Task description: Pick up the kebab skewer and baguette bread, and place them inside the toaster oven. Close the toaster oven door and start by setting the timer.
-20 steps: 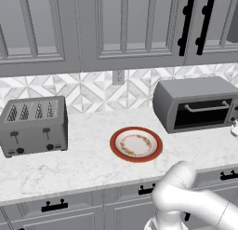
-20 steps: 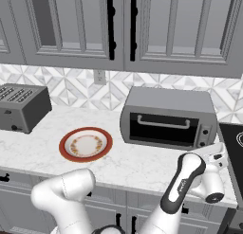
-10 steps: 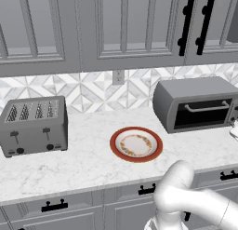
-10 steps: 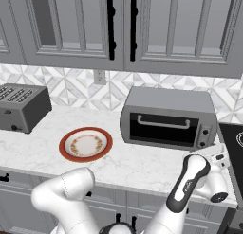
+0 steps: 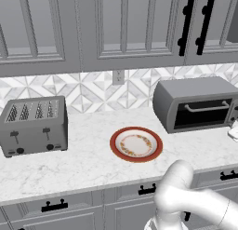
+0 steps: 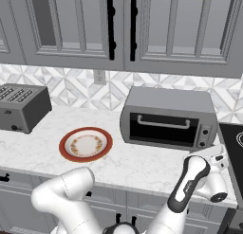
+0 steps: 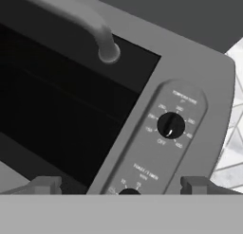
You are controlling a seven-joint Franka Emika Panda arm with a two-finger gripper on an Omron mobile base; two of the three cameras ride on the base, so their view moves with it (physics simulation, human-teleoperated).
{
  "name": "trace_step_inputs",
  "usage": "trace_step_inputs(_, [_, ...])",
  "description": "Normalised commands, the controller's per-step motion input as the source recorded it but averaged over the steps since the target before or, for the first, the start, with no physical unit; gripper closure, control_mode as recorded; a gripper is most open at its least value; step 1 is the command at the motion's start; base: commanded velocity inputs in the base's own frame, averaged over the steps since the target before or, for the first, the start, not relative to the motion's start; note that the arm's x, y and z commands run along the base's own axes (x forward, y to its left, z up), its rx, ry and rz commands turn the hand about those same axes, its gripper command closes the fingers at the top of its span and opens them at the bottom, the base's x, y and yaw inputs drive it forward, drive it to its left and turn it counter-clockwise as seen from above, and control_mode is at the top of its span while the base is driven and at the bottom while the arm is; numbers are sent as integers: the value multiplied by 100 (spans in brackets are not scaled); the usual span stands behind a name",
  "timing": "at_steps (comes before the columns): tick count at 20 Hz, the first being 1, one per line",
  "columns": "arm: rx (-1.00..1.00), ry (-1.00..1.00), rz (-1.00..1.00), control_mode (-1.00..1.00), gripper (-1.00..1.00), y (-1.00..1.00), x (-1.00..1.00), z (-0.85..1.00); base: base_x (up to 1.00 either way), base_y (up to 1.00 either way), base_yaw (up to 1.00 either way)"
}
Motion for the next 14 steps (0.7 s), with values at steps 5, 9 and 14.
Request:
trace_step_inputs(5, [0,0,0,-100,-100,-3,18,-12,0,0,0])
trace_step_inputs(9, [0,0,0,-100,-100,-10,21,-24,0,0,0])
trace_step_inputs(14, [0,0,0,-100,-100,-13,23,-10,0,0,0])
